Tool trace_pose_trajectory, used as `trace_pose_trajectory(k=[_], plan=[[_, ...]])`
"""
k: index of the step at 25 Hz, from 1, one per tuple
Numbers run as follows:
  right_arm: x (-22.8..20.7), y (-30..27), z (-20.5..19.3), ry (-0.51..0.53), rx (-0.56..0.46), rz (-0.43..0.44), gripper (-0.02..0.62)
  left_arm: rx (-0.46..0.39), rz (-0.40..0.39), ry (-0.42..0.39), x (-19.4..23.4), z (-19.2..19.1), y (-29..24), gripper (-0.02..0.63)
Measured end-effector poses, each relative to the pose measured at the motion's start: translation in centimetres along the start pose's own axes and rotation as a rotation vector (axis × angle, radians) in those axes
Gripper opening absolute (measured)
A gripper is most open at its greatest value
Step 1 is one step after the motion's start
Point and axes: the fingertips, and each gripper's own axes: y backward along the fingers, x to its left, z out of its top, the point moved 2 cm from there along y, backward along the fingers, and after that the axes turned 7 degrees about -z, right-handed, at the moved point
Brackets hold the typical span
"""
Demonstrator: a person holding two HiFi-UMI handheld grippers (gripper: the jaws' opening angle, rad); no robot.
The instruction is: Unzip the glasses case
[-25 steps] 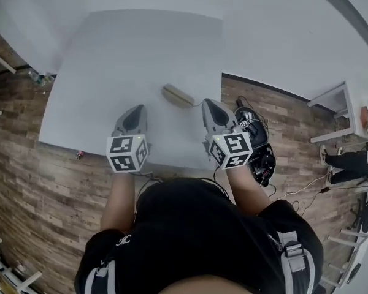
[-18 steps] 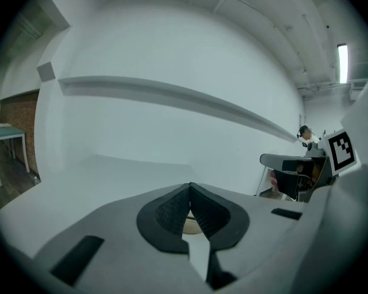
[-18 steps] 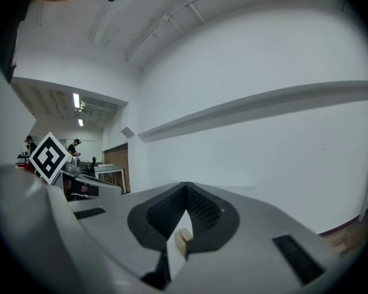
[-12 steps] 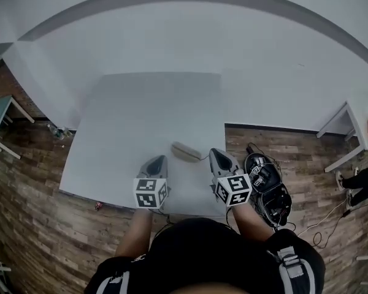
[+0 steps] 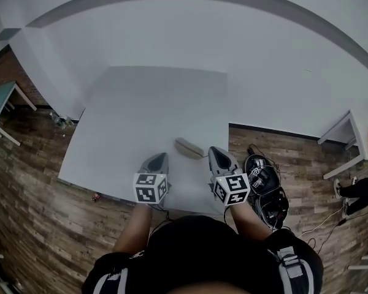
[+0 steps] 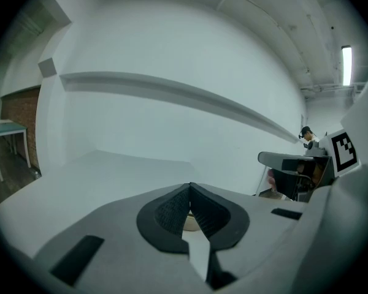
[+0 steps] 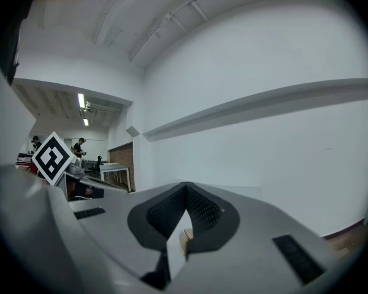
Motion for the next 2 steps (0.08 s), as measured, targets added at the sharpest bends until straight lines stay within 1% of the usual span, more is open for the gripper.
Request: trace_pose_trajectory(k=[2], plan=[[0.44,-0.02,-0.09,0.001,0.003,0.011,0.012,0.004,0.024,0.003,0.61,-0.21,0.26,0.002]])
